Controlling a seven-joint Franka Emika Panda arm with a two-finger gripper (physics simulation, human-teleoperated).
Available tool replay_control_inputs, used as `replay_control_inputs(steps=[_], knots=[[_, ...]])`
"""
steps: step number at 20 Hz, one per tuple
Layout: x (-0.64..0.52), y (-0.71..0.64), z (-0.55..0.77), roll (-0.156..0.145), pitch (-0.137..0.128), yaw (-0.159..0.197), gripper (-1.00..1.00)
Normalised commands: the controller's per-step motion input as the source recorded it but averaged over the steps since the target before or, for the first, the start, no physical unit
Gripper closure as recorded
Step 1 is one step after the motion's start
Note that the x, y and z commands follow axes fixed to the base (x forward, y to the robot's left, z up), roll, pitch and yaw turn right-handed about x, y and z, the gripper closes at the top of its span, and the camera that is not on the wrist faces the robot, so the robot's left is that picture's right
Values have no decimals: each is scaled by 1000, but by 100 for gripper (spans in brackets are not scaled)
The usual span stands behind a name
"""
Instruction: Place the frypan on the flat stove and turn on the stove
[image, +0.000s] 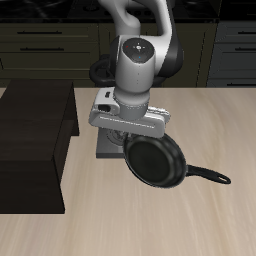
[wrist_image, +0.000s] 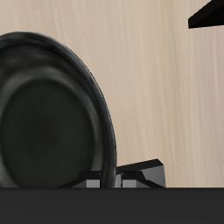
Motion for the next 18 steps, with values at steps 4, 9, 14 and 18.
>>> replay_control_inputs(steps=[4,9,14,18], knots=[[-157,-60,306,-2,-30,10,100],[-173,-56,283,8,-34,16,100],[-151,-29,206,9,-26,18,100],[-208,-3,222,8,-28,17,100]])
